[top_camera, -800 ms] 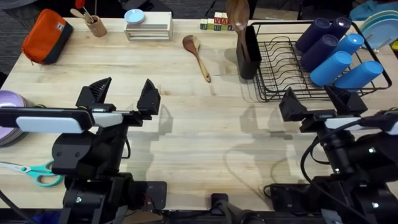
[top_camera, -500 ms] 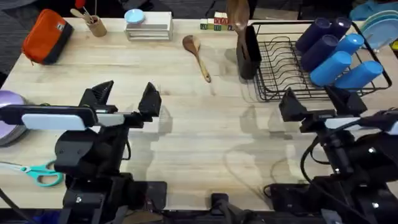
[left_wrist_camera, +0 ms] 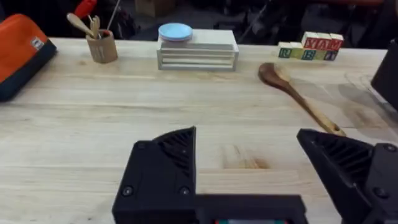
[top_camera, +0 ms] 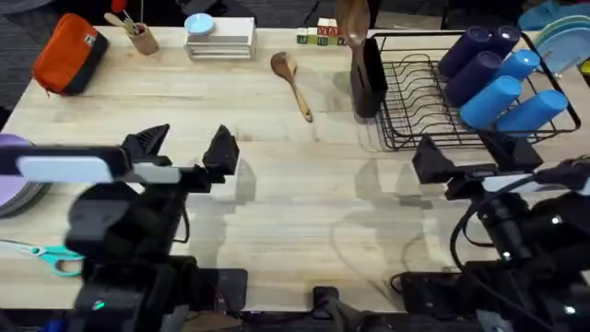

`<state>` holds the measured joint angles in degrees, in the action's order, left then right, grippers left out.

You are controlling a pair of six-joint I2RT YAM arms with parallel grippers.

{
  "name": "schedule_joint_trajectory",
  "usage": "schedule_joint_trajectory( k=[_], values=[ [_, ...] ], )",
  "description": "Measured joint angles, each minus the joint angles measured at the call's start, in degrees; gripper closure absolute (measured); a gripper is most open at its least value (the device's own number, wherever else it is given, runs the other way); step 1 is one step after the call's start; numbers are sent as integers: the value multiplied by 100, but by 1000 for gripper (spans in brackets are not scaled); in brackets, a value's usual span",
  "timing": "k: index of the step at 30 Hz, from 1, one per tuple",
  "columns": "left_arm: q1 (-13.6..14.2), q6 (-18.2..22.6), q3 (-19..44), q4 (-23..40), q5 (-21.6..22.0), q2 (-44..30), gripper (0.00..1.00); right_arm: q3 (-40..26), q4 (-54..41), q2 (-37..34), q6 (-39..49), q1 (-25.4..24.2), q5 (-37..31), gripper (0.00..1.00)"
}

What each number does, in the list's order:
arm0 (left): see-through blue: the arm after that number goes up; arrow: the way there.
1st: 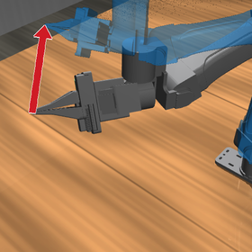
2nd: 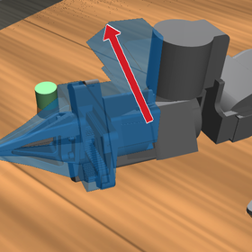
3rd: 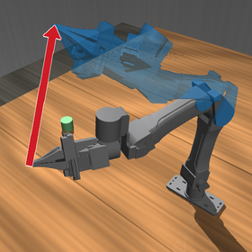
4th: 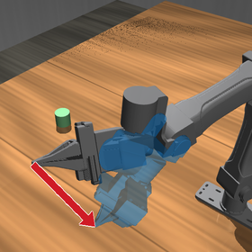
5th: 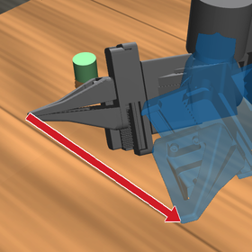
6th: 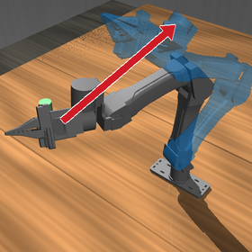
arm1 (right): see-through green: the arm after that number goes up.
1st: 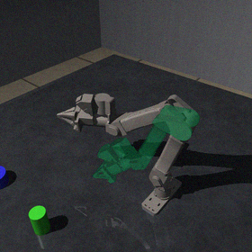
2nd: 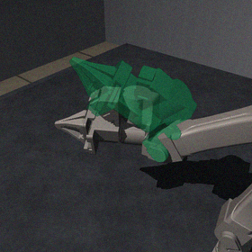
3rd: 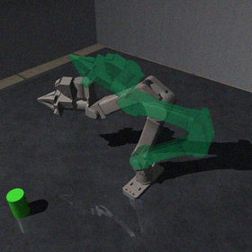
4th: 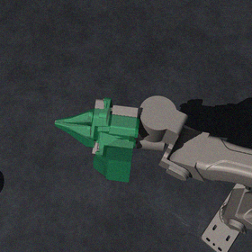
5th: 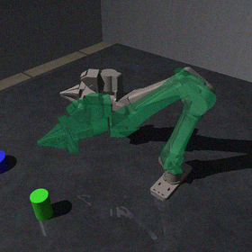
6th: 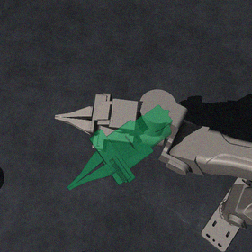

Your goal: Pick up the spoon on the table one by one and put them onto the rack

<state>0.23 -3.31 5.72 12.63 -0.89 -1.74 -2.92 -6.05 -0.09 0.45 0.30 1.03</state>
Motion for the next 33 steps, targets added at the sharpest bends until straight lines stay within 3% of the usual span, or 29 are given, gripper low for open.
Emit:
schedule_joint_trajectory(
  k=[7, 16, 23, 28, 33],
  values=[
    [0, -37, 1810, 923, -2, -1474, 8, -1187, -1333, -890, -2, 0, 97, 5],
    [0, -57, 4708, 2494, -117, -4304, 7, -3952, -2857, -3313, -2, 0, 166, 5],
    [0, -59, 6589, 3918, -345, -5964, 7, -5995, -4399, -5194, -2, 0, 182, 5],
    [0, -59, 7459, 4577, -409, -6816, 7, -6926, -5067, -6079, -2, 0, 182, 5],
    [0, -59, 7630, 4621, -409, -7172, 7, -7228, -5186, -6520, -2, 0, 182, 5]
  ],
)
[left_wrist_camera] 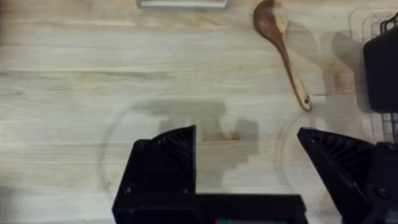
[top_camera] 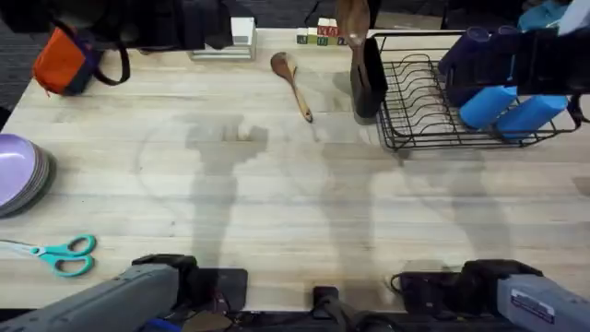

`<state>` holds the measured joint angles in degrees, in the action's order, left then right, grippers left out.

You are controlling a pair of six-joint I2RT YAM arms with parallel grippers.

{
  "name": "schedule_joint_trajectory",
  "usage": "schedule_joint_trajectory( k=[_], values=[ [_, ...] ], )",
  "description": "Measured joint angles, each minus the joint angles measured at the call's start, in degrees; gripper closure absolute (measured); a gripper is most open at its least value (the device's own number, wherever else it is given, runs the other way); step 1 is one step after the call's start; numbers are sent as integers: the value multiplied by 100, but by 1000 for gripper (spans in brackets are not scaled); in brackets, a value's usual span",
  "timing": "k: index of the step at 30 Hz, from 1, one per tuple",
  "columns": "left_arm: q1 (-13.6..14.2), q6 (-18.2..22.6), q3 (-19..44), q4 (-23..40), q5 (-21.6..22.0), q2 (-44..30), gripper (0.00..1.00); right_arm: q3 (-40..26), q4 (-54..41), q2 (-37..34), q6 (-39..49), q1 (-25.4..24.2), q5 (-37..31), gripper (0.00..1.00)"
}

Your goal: Pick up the spoon on the table one by one and put them onto the rack

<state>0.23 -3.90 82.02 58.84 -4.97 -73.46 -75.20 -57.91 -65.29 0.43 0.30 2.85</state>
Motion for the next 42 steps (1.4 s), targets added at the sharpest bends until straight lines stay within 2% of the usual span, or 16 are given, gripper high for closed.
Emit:
schedule_joint_trajectory(
  k=[8, 11, 13, 14, 17, 18, 24, 29, 30, 42],
  values=[
    [0, -1, 3, 13, -42, -66, 8, -2, -19, -34, 0, 0, -2, 5],
    [40, -162, 63, -39, -31, -175, 6, -5, 22, -34, 0, 0, -2, 5],
    [118, -392, 176, 5, 6, -339, 6, -5, 48, -34, 0, 0, -2, 5],
    [329, -713, 468, 25, 26, -719, 6, -6, 91, -34, 0, 0, -2, 6],
    [603, -1039, 823, 30, 80, -1127, 6, -7, 174, -34, 2, 0, -2, 7],
    [887, -1431, 1121, -11, 163, -1525, 6, -7, 236, -34, 0, 0, -2, 7],
    [1233, -2182, 1263, -402, 179, -2122, 6, -7, 262, -36, 2, 0, -2, 6],
    [1464, -2522, 1263, -870, 211, -2533, 6, -8, 262, -34, 2, 0, -2, 6],
    [1594, -2752, 1263, -1055, 275, -2743, 6, -7, 262, -34, 1, 0, -2, 6],
    [1755, -3672, 1266, -1415, 580, -3546, 4, -9, 262, -35, 2, 0, -2, 5]
  ],
)
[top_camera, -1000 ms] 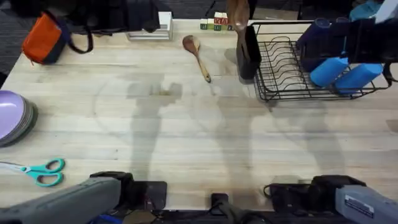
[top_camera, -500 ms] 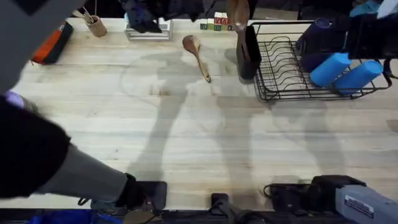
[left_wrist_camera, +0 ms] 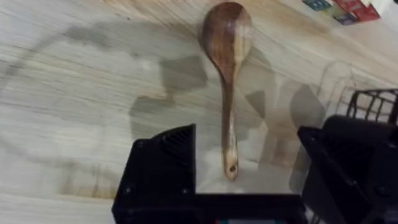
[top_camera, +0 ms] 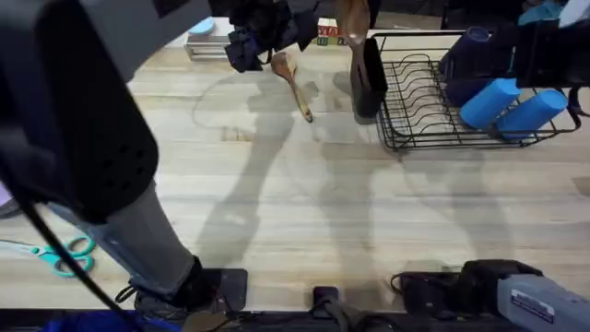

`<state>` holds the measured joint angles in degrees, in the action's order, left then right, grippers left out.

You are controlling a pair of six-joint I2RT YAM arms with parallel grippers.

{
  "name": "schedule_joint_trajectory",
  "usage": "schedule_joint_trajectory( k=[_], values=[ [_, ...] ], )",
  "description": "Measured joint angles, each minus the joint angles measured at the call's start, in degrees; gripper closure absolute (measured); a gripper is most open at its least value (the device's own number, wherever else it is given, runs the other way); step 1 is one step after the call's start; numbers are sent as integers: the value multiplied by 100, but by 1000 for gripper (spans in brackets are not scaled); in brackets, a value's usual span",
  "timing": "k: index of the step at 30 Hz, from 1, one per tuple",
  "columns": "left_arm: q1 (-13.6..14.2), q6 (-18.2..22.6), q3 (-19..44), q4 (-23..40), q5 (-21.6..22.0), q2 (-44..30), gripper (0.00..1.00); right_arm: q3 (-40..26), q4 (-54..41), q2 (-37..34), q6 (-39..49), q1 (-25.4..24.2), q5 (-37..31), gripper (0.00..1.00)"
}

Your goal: Pick up the spoon on the table one by one and put them onto the rack

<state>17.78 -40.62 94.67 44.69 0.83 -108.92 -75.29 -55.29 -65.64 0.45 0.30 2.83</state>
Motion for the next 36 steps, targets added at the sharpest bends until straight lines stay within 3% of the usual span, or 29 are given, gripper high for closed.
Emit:
schedule_joint_trajectory(
  k=[7, 10, 20, 24, 36],
  values=[
    [15, -357, 0, -347, 108, -374, 5, 0, 0, 2, 0, 0, 0, 5],
    [162, -540, 0, -488, 203, -742, 5, 0, -2, 2, 0, 0, 2, 5],
    [387, -618, 0, -787, 375, -1134, 6, 0, -2, 2, 0, 0, 0, 5],
    [448, -634, 0, -809, 729, -1231, 6, 0, -4, 2, -2, 0, 0, 5],
    [448, -629, 25, -815, 983, -1503, 5, 0, -4, 0, -2, 0, 0, 5]
  ],
)
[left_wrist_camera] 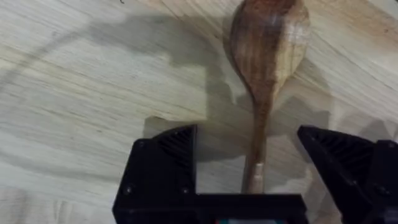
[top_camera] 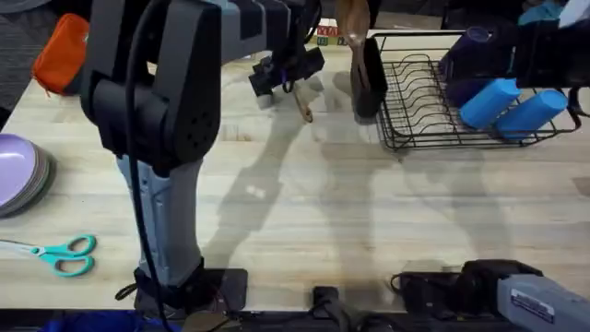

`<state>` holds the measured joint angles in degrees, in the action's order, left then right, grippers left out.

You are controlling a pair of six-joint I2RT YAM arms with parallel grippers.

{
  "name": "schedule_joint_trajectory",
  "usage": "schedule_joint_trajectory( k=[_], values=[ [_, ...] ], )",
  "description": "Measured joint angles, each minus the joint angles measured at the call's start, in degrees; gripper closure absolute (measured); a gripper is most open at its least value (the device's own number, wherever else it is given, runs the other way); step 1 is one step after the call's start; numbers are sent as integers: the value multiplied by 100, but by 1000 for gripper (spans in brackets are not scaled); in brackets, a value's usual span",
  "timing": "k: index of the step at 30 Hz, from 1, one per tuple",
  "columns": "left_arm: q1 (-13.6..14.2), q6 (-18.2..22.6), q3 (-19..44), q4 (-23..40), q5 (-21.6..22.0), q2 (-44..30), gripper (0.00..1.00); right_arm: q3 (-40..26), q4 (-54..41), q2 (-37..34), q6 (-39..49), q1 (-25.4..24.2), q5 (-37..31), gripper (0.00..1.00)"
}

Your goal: Pick up the spoon on the table one by one and put them onto the rack

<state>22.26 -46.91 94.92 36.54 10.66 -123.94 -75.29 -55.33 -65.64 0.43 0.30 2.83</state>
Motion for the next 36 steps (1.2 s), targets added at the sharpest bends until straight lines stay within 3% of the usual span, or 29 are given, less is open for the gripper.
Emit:
schedule_joint_trajectory(
  k=[4, 7, 11, 16, 17, 28, 36],
  values=[
    [15, 20, 135, 166, 57, -95, 19, 0, 0, 0, 1, 0, 0, 5],
    [33, 155, 218, 392, 227, -174, 193, 0, 0, 2, 0, 0, 2, 5],
    [44, 278, 277, 522, 256, -218, 203, 0, 0, 2, 2, 0, 0, 5],
    [50, 334, 307, 594, 396, -244, 415, 0, 2, 0, 0, 0, 0, 6],
    [37, 324, 307, 591, 402, -244, 550, 0, 2, 2, 0, 0, 0, 5],
    [42, 316, 307, 495, 361, -249, 936, 0, 0, 1, 0, 0, 0, 5],
    [42, 314, 312, 456, 367, -249, 953, 0, 1, 1, 0, 0, 0, 5]
  ],
)
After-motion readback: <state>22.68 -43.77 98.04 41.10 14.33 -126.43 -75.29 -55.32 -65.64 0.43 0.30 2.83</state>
